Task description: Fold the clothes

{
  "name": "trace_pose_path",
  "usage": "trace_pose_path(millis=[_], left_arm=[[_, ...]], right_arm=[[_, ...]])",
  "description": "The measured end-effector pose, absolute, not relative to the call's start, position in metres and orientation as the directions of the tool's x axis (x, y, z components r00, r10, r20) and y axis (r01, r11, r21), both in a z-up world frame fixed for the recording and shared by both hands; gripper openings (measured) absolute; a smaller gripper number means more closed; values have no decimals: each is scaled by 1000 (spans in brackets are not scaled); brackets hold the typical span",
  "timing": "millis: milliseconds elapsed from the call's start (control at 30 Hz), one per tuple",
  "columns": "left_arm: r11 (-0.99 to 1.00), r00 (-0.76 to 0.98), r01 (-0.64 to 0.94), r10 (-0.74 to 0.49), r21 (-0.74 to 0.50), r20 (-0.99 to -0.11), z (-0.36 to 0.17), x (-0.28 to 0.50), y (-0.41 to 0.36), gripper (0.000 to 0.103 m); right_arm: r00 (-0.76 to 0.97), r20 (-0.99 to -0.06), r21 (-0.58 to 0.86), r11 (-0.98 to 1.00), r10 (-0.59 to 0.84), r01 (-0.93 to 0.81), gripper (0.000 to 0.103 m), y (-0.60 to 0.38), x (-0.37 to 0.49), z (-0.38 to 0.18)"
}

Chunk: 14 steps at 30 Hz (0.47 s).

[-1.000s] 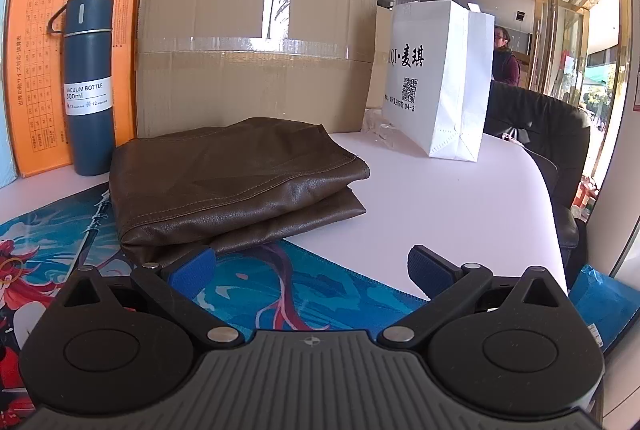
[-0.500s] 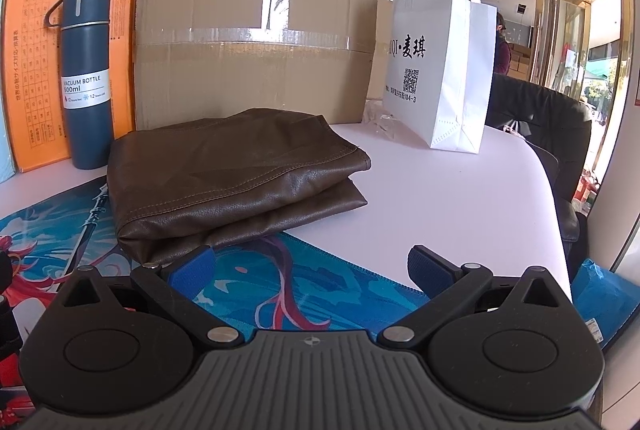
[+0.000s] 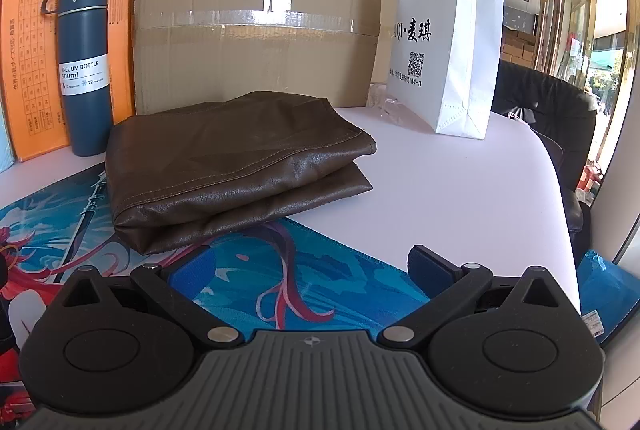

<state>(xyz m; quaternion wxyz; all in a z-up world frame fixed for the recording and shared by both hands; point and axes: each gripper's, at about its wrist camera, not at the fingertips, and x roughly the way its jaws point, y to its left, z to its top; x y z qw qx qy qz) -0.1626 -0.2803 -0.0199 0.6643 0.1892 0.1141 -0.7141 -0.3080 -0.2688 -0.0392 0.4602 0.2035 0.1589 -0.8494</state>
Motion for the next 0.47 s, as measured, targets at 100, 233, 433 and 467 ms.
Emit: trace_pose_path(millis=[100, 233, 433, 467], left_arm=[[-90, -45, 992, -905, 87, -424, -20, -162, -281, 103], [-82, -39, 993, -903, 83, -428, -20, -162, -281, 103], [-96, -55, 993, -900, 74, -433, -19, -161, -281, 103], [-96, -55, 993, -899, 73, -434, -20, -160, -282, 103]], right_arm=[[-493, -493, -81, -526, -717, 847, 103, -269, -308, -39], [-493, -492, -81, -527, -717, 846, 103, -268, -309, -39], [-493, -489, -78, -527, -720, 846, 103, -269, -309, -39], [-493, -489, -77, -527, -720, 846, 103, -269, -309, -39]])
